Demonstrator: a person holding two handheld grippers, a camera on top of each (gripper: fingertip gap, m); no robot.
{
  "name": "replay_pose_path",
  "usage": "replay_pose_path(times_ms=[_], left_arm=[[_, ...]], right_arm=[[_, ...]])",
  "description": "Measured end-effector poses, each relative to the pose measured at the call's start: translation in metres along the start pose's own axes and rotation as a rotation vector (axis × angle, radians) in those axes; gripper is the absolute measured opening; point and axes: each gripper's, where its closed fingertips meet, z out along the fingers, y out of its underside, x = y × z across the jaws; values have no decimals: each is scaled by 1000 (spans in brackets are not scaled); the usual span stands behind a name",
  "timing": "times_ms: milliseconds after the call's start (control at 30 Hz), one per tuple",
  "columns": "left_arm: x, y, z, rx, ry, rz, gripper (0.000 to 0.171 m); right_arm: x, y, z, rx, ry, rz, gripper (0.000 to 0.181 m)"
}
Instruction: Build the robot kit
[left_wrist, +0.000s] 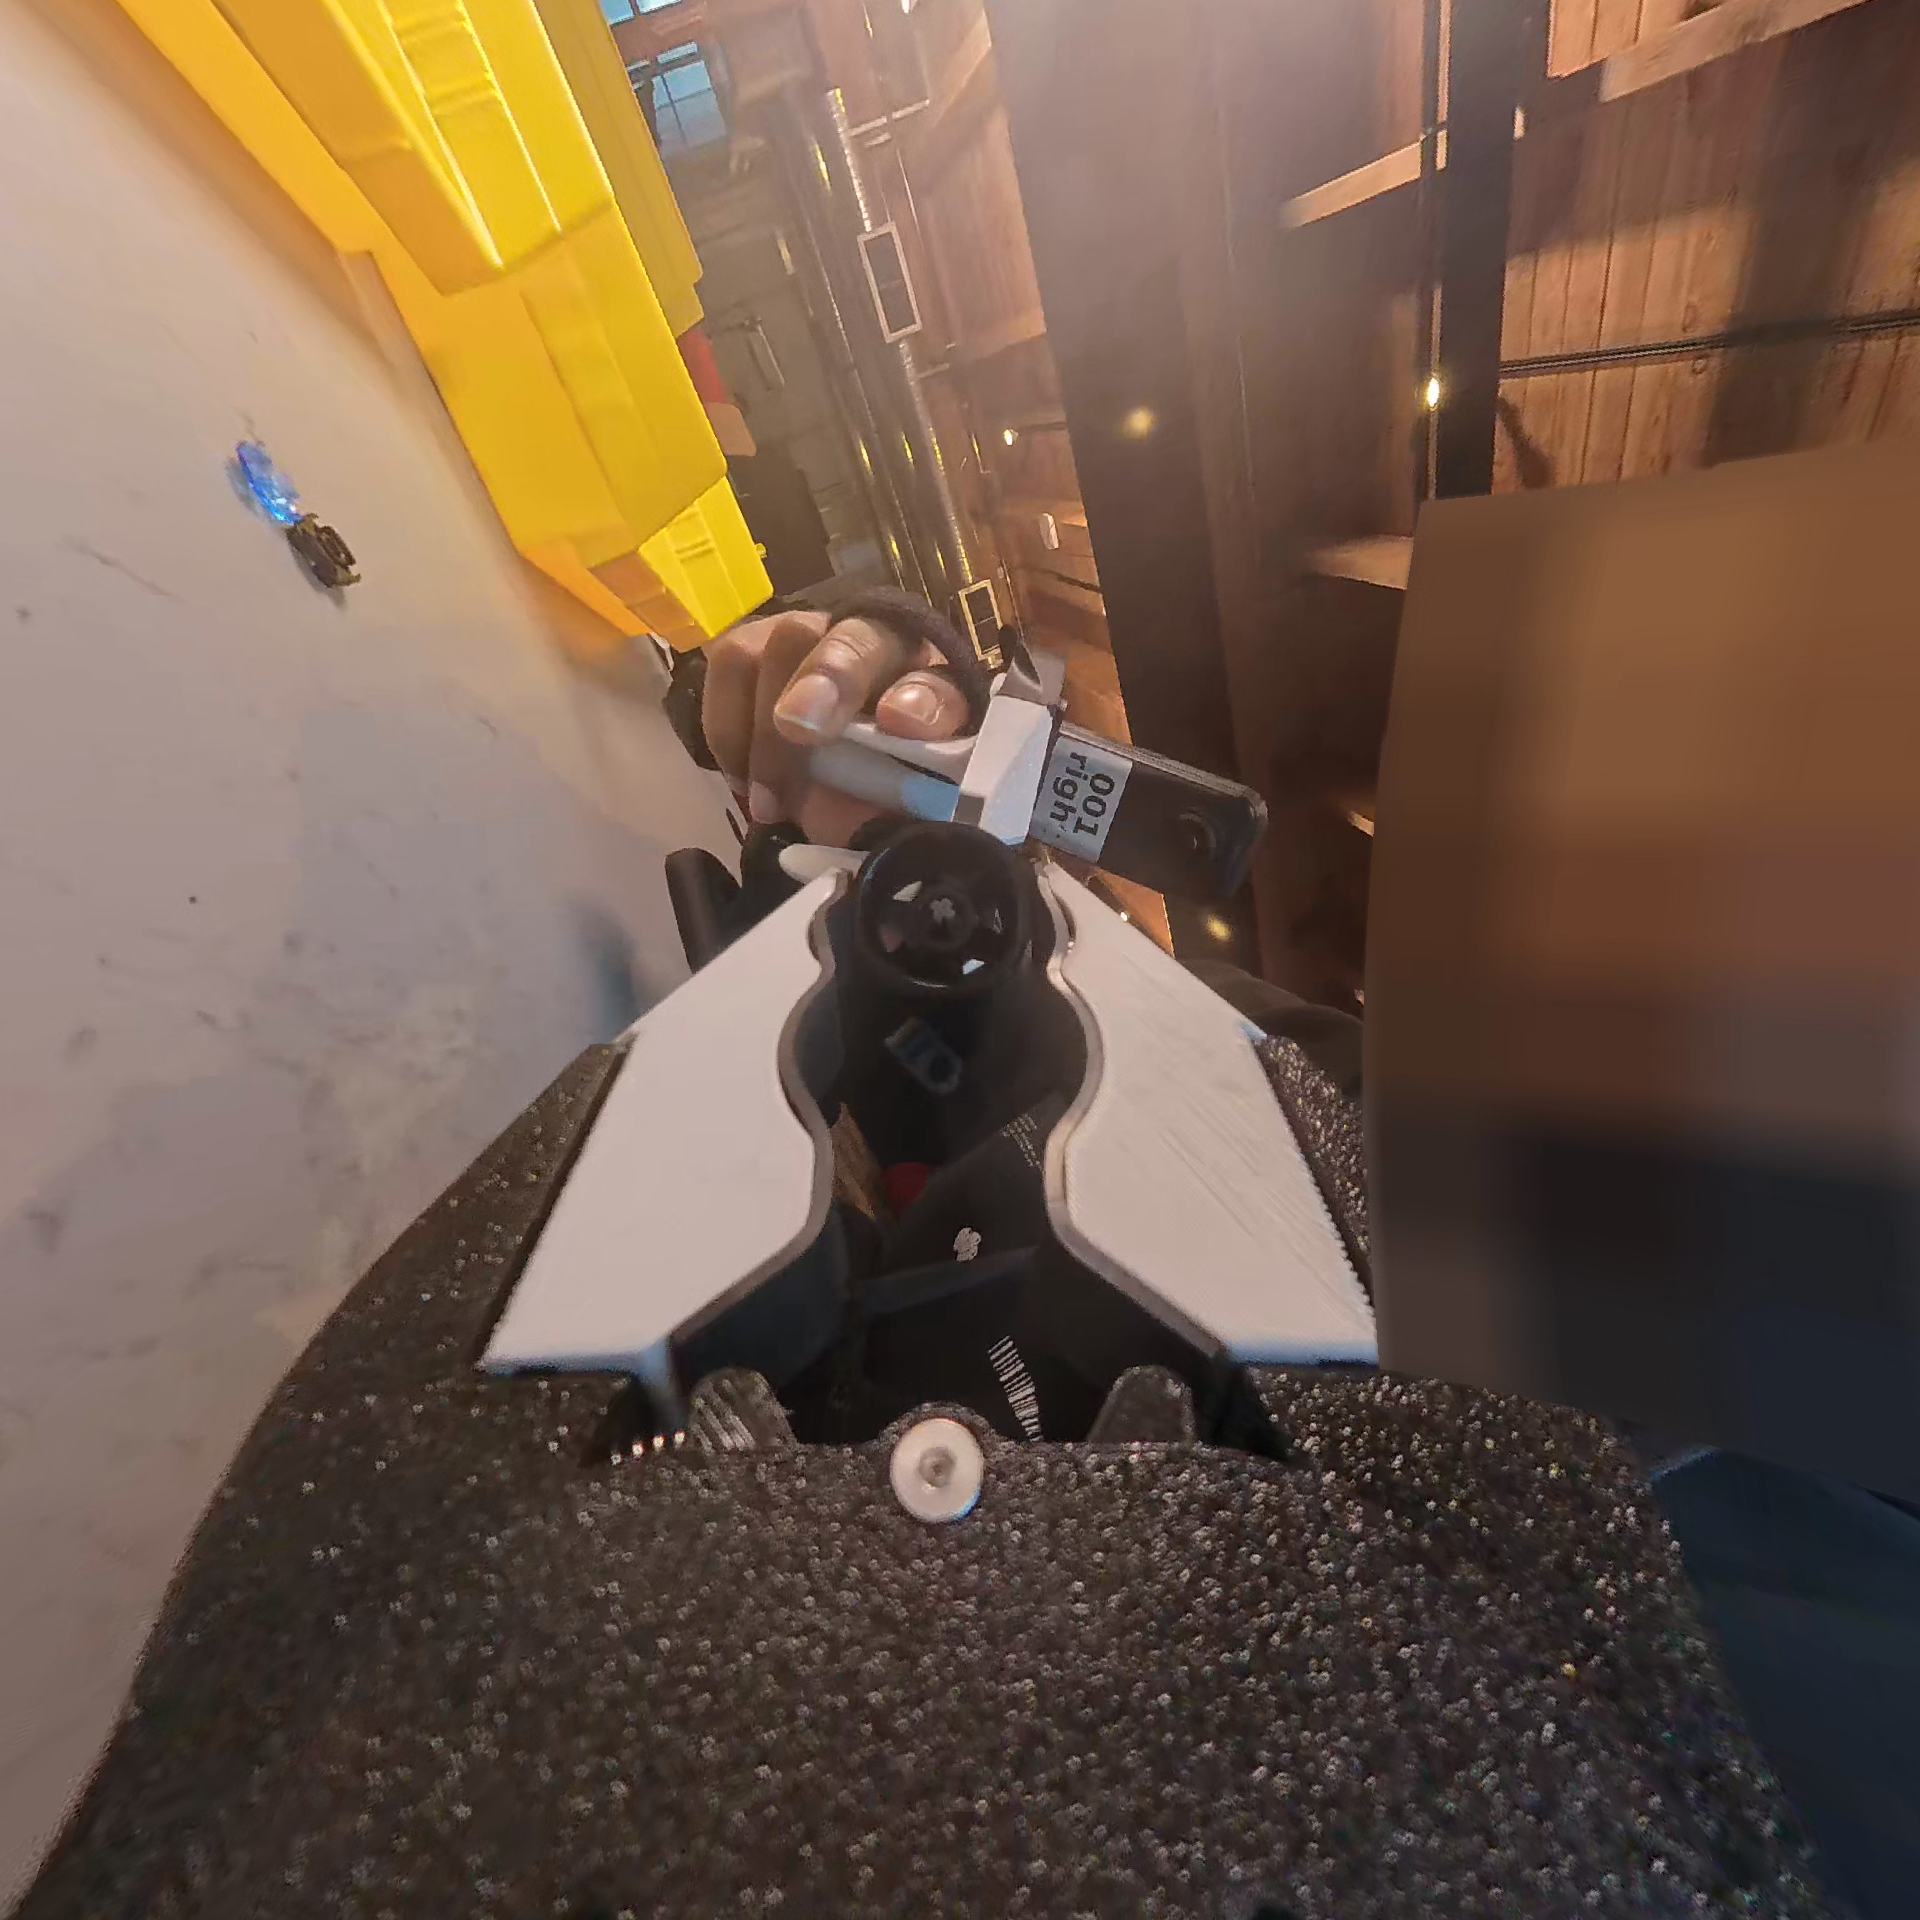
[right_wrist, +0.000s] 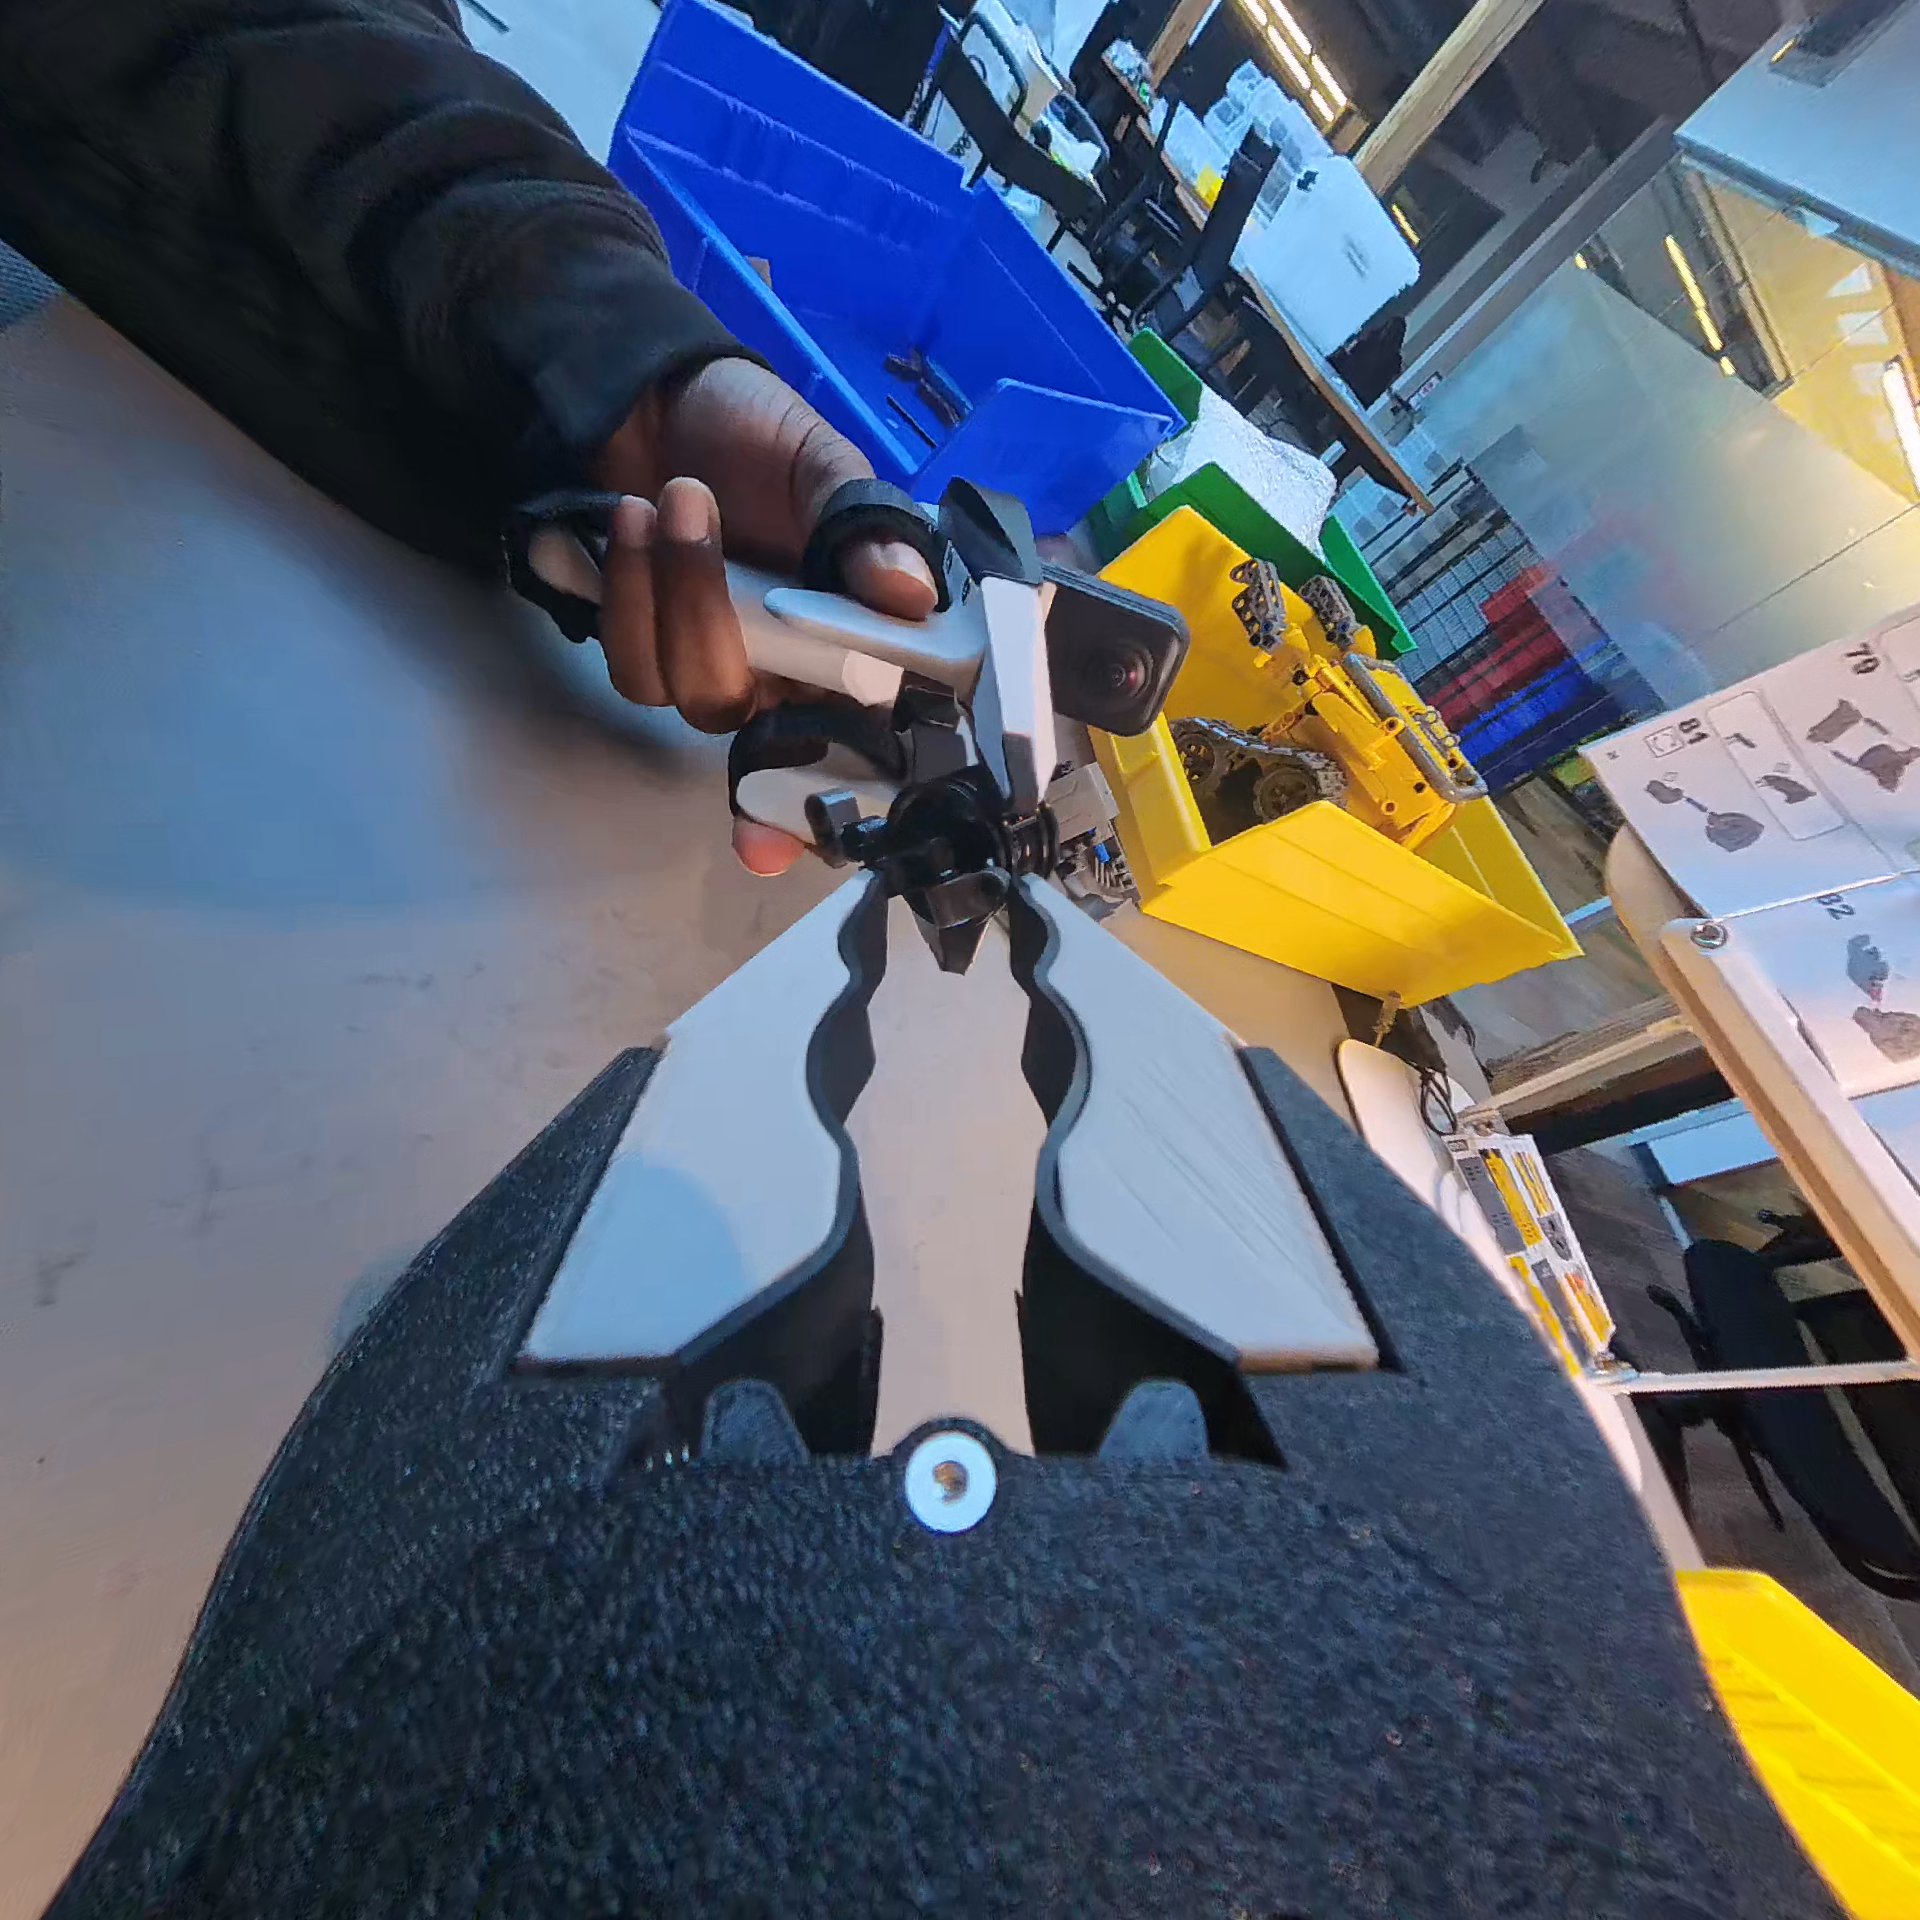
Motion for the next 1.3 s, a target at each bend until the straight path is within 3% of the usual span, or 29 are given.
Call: replay_pose_path(times_ms=[167, 433, 800, 1133, 1300], left_arm=[[4, -8, -2, 53, 1, 30, 33], [10, -16, -3, 114, -8, 86, 32], [14, -17, -1, 129, 22, 98, 31], [17, -22, -2, 178, 11, 147, 31], [15, -22, -2, 180, 10, 136, 30]], right_arm=[[5, -5, 1, 20, 54, -19, 13], [10, -9, 3, 30, 115, -35, 13], [11, -13, -1, 200, -38, 380, 10], [7, -15, 5, 144, 32, 215, 7], [5, -15, 6, 152, 16, 236, 6]])
